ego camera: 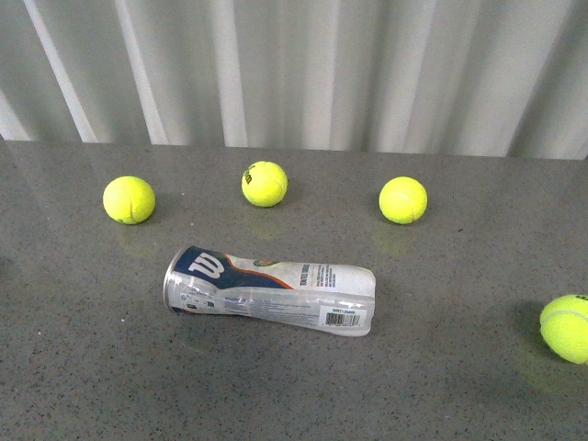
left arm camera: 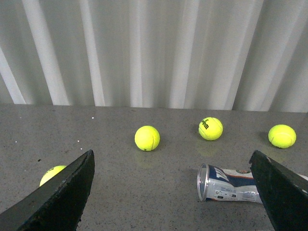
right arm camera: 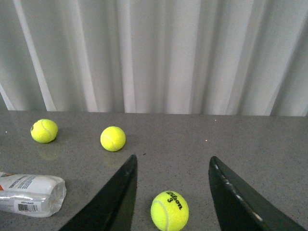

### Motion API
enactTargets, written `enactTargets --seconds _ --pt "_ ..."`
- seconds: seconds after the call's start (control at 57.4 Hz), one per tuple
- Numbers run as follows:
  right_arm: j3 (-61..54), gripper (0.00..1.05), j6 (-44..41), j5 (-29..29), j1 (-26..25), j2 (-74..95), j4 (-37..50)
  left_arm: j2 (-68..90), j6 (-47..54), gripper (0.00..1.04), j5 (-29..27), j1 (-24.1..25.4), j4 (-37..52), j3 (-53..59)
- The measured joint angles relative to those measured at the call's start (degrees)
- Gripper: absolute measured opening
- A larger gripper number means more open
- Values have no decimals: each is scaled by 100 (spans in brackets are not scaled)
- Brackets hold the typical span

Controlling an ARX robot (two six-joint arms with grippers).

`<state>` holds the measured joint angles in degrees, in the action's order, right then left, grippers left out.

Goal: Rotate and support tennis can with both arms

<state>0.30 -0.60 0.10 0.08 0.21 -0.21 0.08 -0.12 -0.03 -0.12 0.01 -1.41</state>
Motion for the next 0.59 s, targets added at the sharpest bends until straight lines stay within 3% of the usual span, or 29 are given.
enactTargets --seconds 0.157,0.226,0.279,0.4,0.47,0.592 --pt "0 79 0 0 0 0 0 105 -66 98 -57 -2 -153 -46" --pt "0 92 0 0 0 2 0 1054 -507 98 -227 31 -1794 -793" --pt "0 100 7 0 0 0 0 1976 -584 98 -302 74 -2527 -1438" --pt "0 98 4 0 0 0 0 4157 -293 98 140 50 -1285 -3010" --pt "0 98 4 0 0 0 0 5073 -129 98 -20 7 -839 -3574" --pt "0 98 7 2 0 0 0 6743 153 98 291 -240 -752 -4540"
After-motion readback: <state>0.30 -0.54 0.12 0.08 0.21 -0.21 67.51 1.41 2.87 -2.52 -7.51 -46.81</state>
